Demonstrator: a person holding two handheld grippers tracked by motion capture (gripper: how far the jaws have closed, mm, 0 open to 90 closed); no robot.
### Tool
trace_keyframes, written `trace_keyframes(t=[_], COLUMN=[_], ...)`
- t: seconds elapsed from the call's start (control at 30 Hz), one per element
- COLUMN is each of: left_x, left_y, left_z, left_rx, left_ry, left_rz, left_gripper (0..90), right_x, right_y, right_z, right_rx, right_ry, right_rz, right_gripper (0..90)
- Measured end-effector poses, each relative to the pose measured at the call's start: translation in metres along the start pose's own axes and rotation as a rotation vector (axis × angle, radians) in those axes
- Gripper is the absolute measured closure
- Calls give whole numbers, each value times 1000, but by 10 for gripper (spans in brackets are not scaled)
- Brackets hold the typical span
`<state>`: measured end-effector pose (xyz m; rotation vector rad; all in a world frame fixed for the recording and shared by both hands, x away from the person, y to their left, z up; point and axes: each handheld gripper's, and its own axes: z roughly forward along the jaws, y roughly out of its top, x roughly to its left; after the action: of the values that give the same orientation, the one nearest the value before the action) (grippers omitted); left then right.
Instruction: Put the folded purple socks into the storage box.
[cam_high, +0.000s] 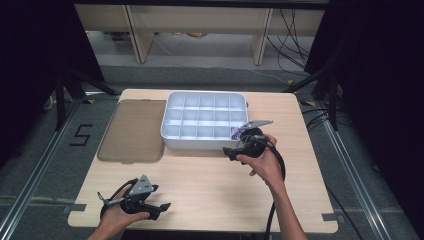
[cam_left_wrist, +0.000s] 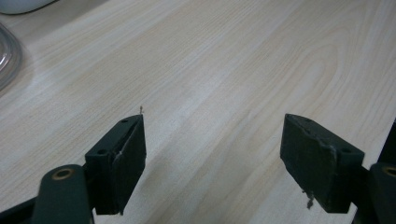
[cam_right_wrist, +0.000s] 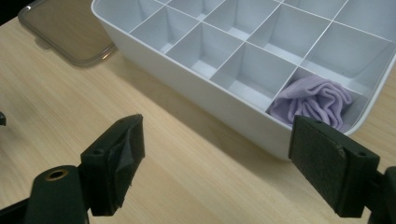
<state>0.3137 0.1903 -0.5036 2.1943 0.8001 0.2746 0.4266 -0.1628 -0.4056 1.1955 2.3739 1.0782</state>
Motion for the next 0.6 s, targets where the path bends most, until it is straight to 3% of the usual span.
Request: trace_keyframes(t=[0.03, 0.07, 0.1, 0.13, 0.17, 0.2, 0.23, 0.33, 0.37, 0.43, 0.47, 0.5, 0.53, 0.57, 0.6], left_x=[0, -1, -1, -1, -1, -2, -1, -1, -1, 0, 0, 0, 0, -1, 0], left_y=[0, 0, -1, -1, -1, -1, -1, -1, -1, 0, 0, 0, 0, 0, 0], left_z=[0, 0, 0, 1, 0, 1, 0, 1, 0, 0, 0, 0, 0, 0, 0], left_rx=[0, -1, -1, -2, 1, -3, -2, -1, 2, -1, 1, -1, 1, 1, 1], left_ry=[1, 4, 2, 7, 9, 8, 9, 9, 6, -6, -1, -6, -7, -7, -7], left_rz=[-1, -13, -27, -30, -25, -32, -25, -28, -24, 0, -1, 0, 1, 1, 2], left_gripper=[222, 222, 221, 221, 221, 221, 222, 221, 221, 221, 221, 221, 222, 222, 222], right_x=[1, 3, 2, 5, 4, 7, 6, 11, 10, 12, 15, 14, 16, 15, 16], right_y=[-1, -1, -3, -3, -4, -5, -6, -9, -10, -11, -12, -13, -14, -15, -16], right_z=[-1, -2, -1, -3, -2, -3, -3, -3, -3, -4, -4, -4, -5, -4, -4], right_rx=[8, 23, -6, 21, 0, 15, 9, -3, 5, 0, 3, 0, 7, 3, 2], right_ry=[-6, 18, -3, 5, 6, 11, 8, 13, 14, 18, 17, 17, 24, 20, 23], right_rz=[8, 34, -18, 27, -4, 16, -4, 9, -7, -12, 11, -18, 0, -26, -10], right_gripper=[193, 193, 193, 196, 199, 199, 199, 199, 199, 199, 199, 199, 199, 199, 199])
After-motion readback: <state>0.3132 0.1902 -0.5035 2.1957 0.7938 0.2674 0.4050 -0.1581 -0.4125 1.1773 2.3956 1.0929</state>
